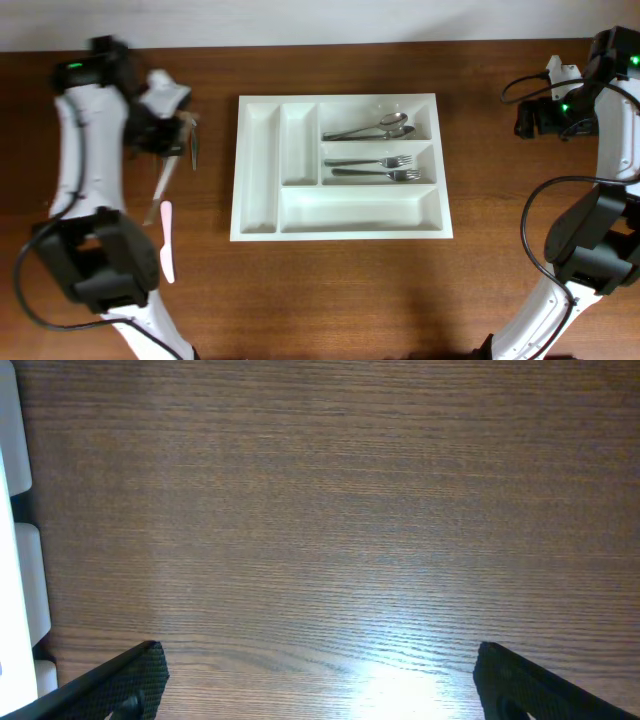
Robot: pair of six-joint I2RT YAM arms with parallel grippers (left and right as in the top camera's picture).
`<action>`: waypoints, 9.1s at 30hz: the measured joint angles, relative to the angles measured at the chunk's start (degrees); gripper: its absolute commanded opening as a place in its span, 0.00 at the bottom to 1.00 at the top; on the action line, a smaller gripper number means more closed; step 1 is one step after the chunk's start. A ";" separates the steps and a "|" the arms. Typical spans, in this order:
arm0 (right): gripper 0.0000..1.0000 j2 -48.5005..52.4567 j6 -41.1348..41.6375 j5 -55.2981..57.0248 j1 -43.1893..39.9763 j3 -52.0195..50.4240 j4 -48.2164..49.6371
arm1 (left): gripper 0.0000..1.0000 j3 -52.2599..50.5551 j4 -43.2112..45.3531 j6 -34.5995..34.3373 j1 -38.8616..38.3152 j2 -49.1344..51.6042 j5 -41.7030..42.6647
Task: Pack container
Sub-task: 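Lift the tongs and carry them right into the tray's bottom compartment, then open the left gripper and withdraw it up to the left of the tray, then lower the left gripper onto the dark spoon left of the tray and close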
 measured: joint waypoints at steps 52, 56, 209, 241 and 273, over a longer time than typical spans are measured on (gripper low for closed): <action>0.99 0.00 -0.02 0.00 0.00 0.00 0.00 | 0.14 0.20 12.98 12.66 -48.06 10.95 -1.97; 0.99 0.00 -0.02 -0.02 0.00 0.00 0.00 | 0.30 0.20 12.96 12.98 -48.09 11.89 -2.01; 0.98 0.00 0.00 0.00 0.00 0.00 0.00 | 0.08 39.56 -6.75 -30.12 -0.44 38.75 -12.79; 0.99 0.00 -0.02 0.00 0.00 0.00 0.00 | 0.52 61.00 -13.09 -25.94 -1.53 39.71 -12.72; 0.99 0.00 -0.02 0.00 0.00 0.00 0.00 | 0.52 60.83 -12.81 -25.94 -0.15 49.86 -12.37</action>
